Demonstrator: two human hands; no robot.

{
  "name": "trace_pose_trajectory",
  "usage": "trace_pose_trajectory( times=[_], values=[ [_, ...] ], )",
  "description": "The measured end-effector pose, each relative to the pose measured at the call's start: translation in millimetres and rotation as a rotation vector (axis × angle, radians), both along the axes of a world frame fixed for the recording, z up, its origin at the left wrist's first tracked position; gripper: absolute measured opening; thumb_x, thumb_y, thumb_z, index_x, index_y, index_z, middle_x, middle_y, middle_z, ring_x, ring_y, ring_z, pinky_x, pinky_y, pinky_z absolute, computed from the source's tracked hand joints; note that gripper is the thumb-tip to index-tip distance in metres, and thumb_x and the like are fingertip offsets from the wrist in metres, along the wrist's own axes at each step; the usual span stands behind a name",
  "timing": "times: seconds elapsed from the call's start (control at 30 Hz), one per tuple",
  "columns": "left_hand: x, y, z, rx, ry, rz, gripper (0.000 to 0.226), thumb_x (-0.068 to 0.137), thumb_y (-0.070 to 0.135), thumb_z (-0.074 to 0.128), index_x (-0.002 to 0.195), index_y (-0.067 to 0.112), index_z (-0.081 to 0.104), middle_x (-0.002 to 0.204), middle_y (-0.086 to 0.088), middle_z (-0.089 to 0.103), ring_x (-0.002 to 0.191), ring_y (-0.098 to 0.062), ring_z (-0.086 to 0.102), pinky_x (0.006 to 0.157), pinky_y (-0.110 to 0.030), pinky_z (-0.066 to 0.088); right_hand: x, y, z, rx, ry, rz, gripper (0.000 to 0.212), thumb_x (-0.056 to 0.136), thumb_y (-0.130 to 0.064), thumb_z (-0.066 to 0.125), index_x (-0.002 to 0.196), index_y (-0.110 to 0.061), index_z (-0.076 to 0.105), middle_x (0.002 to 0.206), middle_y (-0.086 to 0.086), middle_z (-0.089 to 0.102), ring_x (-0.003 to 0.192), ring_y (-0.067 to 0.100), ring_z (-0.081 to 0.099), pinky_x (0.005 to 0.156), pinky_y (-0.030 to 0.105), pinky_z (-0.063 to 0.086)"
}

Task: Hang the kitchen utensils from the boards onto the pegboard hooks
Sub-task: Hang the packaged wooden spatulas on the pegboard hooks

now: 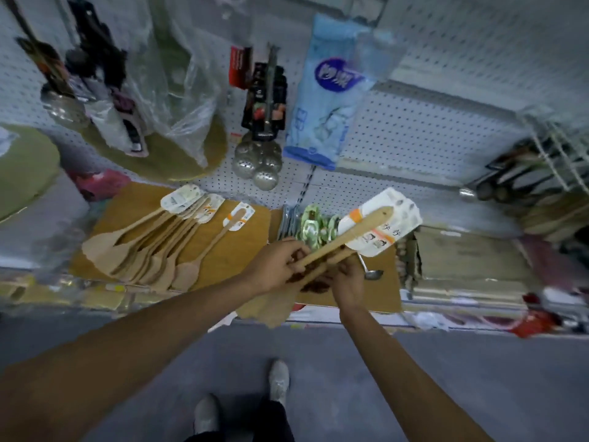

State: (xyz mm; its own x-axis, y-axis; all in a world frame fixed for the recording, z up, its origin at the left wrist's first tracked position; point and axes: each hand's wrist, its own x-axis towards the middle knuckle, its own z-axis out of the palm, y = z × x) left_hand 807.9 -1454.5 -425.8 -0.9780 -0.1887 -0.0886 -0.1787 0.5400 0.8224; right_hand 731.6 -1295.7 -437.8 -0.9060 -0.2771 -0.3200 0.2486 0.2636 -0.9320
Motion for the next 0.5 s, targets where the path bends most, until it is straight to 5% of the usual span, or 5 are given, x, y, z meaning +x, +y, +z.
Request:
trace_pose_trajectory(
  times=[0.1,0.27,0.4,0.5],
  values=[
    [-19,33,29,0.052,0.021,-0.024,0.025,0.084,0.008,0.075,0.099,0.025,0.065,0.09,0.013,0.058,0.084,-0.015,0.061,0.075,-0.035,0.051,-15,52,23,0.014,0.112,-0.011,0.019,0.095,-0.007,0.057,0.113,-0.006,0.063,0.098,0.018,0.07,0.09,0.035,0.068,0.077,0.057,0.057],
    [-62,104,67,0.068,0.046,-0.134,0.023,0.086,0.011,0.075,0.097,0.025,0.059,0.094,0.005,0.063,0.068,-0.013,0.064,0.061,-0.021,0.046,-47,143,62,0.032,0.267,-0.046,0.009,0.095,-0.015,0.061,0.103,-0.013,0.061,0.088,0.016,0.068,0.082,0.031,0.069,0.07,0.056,0.058],
    [-101,175,84,0.105,0.083,-0.17,0.022,0.086,0.012,0.074,0.097,0.024,0.059,0.099,-0.003,0.064,0.077,-0.028,0.068,0.071,-0.041,0.056,-77,225,79,0.019,0.295,-0.088,0.003,0.095,-0.017,0.06,0.096,-0.02,0.06,0.085,0.015,0.067,0.085,0.038,0.067,0.074,0.055,0.058],
    [-132,233,93,0.146,0.139,-0.185,0.026,0.086,0.014,0.075,0.097,0.032,0.06,0.097,0.005,0.063,0.074,-0.019,0.065,0.071,-0.042,0.054,-99,292,91,0.022,0.312,-0.108,0.013,0.092,-0.031,0.063,0.095,-0.019,0.059,0.084,0.01,0.068,0.084,0.033,0.068,0.076,0.056,0.057]
  ],
)
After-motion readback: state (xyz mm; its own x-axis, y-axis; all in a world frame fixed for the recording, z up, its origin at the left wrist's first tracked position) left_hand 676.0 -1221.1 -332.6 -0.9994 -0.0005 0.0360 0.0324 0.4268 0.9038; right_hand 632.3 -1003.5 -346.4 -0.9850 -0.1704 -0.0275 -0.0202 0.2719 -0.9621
